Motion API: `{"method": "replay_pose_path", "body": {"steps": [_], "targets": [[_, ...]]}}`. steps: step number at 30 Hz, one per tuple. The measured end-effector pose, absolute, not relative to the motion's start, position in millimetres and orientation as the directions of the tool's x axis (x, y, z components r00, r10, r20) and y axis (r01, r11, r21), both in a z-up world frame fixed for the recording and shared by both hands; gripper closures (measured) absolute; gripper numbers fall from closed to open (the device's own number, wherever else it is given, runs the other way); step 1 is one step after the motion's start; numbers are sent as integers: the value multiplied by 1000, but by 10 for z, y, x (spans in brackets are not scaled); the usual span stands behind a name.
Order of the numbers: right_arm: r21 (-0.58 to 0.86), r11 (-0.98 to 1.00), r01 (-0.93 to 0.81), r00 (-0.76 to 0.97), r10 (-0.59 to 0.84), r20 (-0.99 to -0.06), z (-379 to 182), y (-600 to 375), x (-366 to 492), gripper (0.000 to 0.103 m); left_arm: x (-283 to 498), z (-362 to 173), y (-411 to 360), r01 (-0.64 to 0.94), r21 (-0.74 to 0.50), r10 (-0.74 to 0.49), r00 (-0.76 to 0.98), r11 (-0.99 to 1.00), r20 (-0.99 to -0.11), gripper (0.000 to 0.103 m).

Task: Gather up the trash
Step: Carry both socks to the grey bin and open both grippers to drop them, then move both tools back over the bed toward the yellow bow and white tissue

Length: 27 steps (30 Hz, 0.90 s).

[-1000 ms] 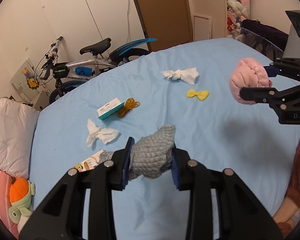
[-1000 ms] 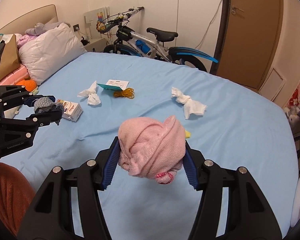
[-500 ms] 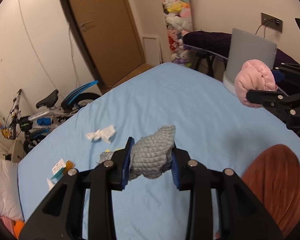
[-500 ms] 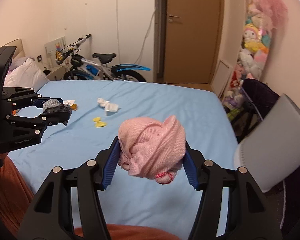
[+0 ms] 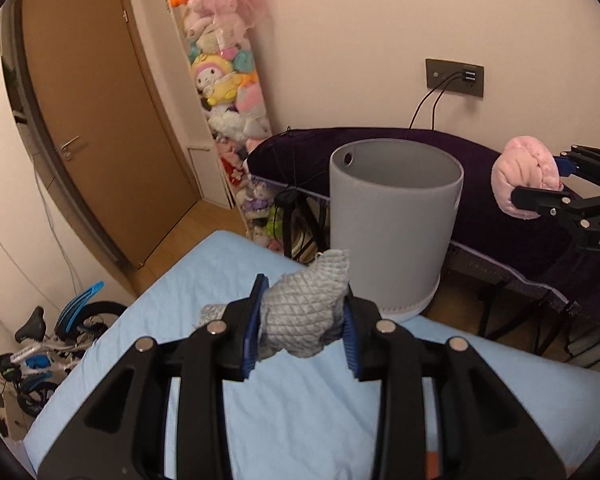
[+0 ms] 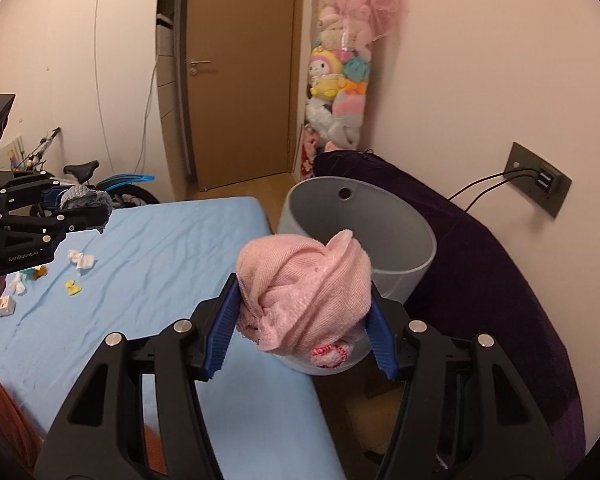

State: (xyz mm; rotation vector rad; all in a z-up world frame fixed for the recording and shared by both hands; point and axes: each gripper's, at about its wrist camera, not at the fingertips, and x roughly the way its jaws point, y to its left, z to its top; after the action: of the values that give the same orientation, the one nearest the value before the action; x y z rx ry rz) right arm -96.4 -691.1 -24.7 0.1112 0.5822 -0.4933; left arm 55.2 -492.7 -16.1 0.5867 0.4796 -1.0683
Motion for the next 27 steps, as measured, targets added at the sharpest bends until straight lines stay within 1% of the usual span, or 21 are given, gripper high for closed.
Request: {"method": "replay_pose_path", "body": {"steps": [4,8,13,16,17,18,19,20,21,22,27], "targets": [[6,864,503,724,-418,-549,39,-7358,-995,47,549,65,-5535,925,195,-697,375,327,-611,69],[43,852,521,718,-411,-562,224,-7782,-883,47,593,162,-6130,942,156,-708,328,298,-625,68],[61,837,543,701,-412,-582,270,-8190,-686,47,600,170,-6702,959,116,-711,271,259,-649,68],[75,831,552,695,-409,-591,281,-8362,-564,45,621,155,-6870,969,94,-721,235,230,-652,64],[82,827,556,694,-408,-593,283,-8414,-528,41,628,151,-6909,971,86,-724,225,223,-652,58],[89,824,560,693,-406,-595,282,-8449,-500,40,637,144,-6955,973,77,-727,214,218,-652,46],[92,820,566,690,-409,-597,282,-8479,-472,36,665,135,-6992,975,65,-729,201,210,-654,40],[94,818,568,690,-411,-596,284,-8518,-442,33,703,125,-7031,976,52,-731,191,209,-655,29],[103,817,568,692,-406,-596,289,-8562,-415,31,735,104,-7077,977,36,-731,182,211,-657,26],[115,815,567,694,-398,-599,292,-8610,-386,30,781,80,-7129,977,21,-727,172,212,-664,26],[143,800,582,696,-399,-597,323,-8690,-327,30,931,-39,-7162,970,-13,-703,166,242,-692,26]]}}
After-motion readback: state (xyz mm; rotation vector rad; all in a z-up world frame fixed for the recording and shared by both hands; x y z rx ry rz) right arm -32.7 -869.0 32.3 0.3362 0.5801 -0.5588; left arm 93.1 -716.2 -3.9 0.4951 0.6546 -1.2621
